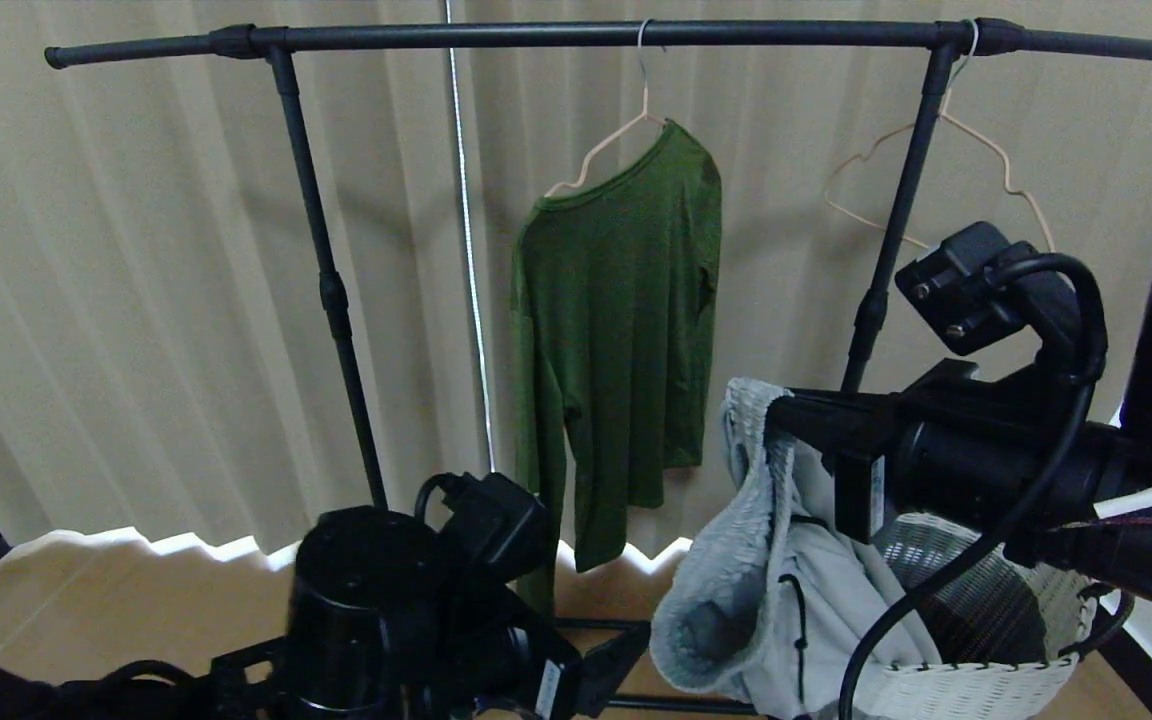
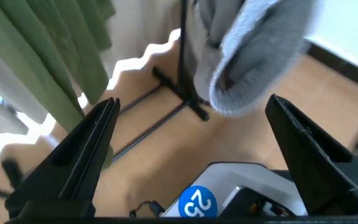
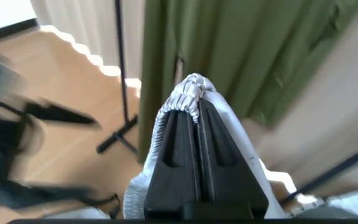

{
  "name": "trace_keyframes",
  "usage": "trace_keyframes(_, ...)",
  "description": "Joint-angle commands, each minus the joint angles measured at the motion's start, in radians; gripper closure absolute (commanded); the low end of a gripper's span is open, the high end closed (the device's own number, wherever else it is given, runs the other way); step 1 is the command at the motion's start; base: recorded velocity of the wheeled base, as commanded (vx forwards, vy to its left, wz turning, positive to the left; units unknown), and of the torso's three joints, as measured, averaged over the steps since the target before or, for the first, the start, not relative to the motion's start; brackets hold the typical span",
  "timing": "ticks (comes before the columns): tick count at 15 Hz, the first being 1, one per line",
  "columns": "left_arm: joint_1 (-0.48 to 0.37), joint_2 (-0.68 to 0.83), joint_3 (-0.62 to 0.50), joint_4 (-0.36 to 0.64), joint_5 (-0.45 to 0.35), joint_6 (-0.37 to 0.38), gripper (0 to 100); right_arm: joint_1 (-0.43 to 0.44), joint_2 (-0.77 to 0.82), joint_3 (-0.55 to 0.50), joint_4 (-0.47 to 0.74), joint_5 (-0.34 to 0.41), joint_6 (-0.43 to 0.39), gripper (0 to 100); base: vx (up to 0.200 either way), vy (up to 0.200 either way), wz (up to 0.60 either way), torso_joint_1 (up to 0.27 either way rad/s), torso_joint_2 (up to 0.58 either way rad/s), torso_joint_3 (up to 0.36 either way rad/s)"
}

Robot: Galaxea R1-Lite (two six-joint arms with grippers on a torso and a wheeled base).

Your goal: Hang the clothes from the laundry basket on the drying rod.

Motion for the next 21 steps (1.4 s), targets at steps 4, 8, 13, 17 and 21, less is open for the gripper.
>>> trace_keyframes(4,-0.048,0.18,-0.114,0.0,0.014,-0.129,0,0.071,-0.022,-0.008,-0.03,0.001,0.006,100,0.0,0.0,0.0,0.0,0.0,0.0)
trace_keyframes(8,-0.01,0.195,-0.114,0.008,0.049,-0.129,0,0.107,-0.066,-0.009,-0.03,0.005,0.006,100,0.0,0.0,0.0,0.0,0.0,0.0)
trace_keyframes(13,0.016,0.19,-0.061,0.005,0.066,-0.129,0,0.107,-0.076,-0.017,-0.032,0.027,0.006,100,0.0,0.0,0.0,0.0,0.0,0.0)
trace_keyframes(17,0.018,0.155,-0.009,-0.002,0.083,-0.118,100,0.057,-0.076,-0.023,-0.03,0.028,0.006,100,0.0,0.0,0.0,0.0,0.0,0.0)
trace_keyframes(21,0.067,-0.049,0.126,-0.02,0.103,0.001,100,-0.037,-0.065,-0.024,-0.03,0.085,0.006,100,0.0,0.0,0.0,0.0,0.0,0.0)
